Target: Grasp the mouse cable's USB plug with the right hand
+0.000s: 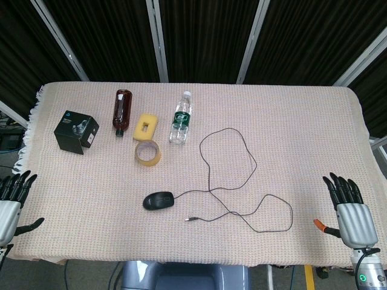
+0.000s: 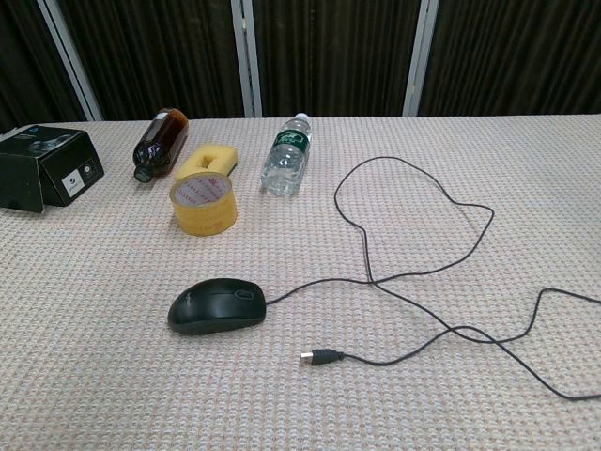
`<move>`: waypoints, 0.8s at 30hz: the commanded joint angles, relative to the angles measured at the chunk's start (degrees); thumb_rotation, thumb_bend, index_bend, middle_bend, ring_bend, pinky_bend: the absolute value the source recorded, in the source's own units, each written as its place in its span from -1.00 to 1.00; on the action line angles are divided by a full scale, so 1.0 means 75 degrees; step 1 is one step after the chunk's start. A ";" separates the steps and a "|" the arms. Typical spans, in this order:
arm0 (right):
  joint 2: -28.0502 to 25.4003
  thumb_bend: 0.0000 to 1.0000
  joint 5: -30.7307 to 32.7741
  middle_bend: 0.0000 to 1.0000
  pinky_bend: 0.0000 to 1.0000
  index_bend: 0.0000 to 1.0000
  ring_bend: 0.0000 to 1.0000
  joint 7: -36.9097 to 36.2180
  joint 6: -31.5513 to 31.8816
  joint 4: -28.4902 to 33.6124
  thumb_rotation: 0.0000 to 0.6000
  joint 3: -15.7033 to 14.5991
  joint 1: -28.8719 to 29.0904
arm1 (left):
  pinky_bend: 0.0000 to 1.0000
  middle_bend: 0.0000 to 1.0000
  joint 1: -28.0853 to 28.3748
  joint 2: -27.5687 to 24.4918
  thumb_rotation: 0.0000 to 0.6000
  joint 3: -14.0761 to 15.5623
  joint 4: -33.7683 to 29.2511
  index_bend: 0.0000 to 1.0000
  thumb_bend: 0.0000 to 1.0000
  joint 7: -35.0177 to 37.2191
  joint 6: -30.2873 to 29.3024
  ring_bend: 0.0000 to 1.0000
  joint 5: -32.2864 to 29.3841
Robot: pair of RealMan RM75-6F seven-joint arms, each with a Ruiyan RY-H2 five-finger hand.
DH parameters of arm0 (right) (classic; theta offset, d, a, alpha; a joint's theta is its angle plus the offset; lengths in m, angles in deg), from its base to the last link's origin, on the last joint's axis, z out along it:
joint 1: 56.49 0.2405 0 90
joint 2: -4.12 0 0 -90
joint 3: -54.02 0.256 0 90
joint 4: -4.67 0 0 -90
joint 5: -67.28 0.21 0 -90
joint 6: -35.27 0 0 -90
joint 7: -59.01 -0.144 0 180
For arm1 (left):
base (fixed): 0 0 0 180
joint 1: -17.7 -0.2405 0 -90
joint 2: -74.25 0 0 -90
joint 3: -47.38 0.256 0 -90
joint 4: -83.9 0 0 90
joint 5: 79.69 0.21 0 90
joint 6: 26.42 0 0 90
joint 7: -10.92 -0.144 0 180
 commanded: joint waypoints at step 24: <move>-0.0065 -0.85 0.0029 -1.00 -1.00 -1.00 -1.00 -0.0074 -0.0046 0.0066 1.00 -0.0009 -0.0014 | -1.00 -1.00 0.0002 0.0027 1.00 0.0005 0.0005 -1.00 -1.00 -0.0038 -0.0016 -1.00 0.0030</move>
